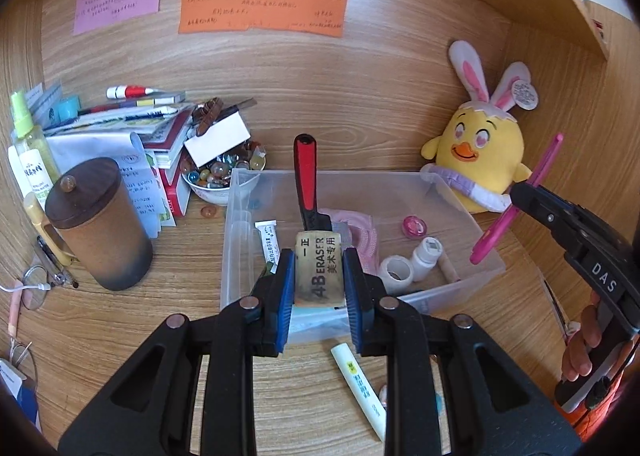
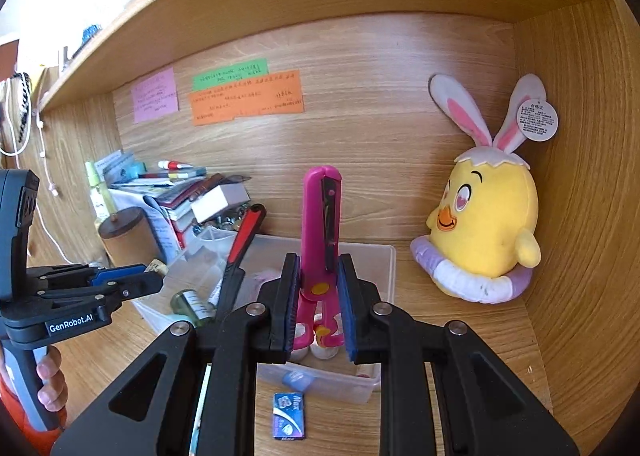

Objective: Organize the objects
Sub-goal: 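Lower the eraser and pink scissors into the clear box and open both tools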

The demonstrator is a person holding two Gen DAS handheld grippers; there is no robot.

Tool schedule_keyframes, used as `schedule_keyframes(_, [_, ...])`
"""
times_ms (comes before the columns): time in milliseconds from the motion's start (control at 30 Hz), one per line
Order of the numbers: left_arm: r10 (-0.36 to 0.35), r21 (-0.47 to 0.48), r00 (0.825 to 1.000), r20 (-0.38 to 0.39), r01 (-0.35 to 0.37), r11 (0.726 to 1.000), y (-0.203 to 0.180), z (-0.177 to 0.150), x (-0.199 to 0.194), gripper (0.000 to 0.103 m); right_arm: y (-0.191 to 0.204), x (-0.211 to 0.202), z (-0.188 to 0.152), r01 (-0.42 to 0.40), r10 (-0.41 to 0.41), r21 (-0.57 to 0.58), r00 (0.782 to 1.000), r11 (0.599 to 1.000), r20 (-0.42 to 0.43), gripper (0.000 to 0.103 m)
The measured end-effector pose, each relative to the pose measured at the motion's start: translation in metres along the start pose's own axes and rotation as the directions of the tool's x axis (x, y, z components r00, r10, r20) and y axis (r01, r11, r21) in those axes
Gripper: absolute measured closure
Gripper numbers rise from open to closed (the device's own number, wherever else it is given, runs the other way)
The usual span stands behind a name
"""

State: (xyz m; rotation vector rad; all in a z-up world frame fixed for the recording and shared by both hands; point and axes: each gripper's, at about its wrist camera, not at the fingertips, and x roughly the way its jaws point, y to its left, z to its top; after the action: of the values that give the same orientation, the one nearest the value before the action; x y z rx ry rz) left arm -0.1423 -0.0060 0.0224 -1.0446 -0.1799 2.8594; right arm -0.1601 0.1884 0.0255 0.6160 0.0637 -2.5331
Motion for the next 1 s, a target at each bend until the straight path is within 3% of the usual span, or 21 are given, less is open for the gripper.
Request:
schedule_keyframes(233, [0.041, -0.053, 0.998, -0.039, -0.044, 0.998, 0.018, 0.007, 0.030, 0.080, 0.005, 0.029, -0.011, 0.093, -0.098, -0.075, 0.993, 0.993, -0.070, 0.086])
schedule_keyframes(400, [0.040, -0.062, 0.998, -0.051, -0.043, 0.997, 0.021, 0.008, 0.043, 0.080, 0.012, 0.046, -0.019, 0.072, -0.085, -0.107, 0.988, 0.992, -0.126, 0.086])
schedule_keyframes(567, [0.025, -0.054, 0.999, -0.048, -0.027, 0.998, 0.017, 0.010, 0.043, 0.078, 0.016, 0.051, -0.018, 0.001, -0.016, -0.095, 0.987, 0.996, -0.159, 0.084])
schedule_keyframes(733, [0.020, -0.029, 0.999, -0.027, -0.021, 0.999, 0.007, 0.009, 0.033, 0.063, 0.018, 0.044, -0.017, -0.011, -0.002, -0.097, 0.990, 0.995, -0.140, 0.067])
schedule_keyframes(867, [0.015, 0.001, 1.000, -0.003, -0.015, 1.000, -0.003, 0.008, 0.020, 0.058, 0.020, 0.035, -0.015, -0.013, 0.001, -0.099, 0.993, 0.995, -0.118, 0.065])
schedule_keyframes(1000, [0.015, 0.028, 1.000, 0.021, -0.016, 0.999, -0.014, 0.005, 0.006, 0.045, 0.020, 0.025, -0.013, -0.031, 0.020, -0.096, 0.994, 0.995, -0.109, 0.063])
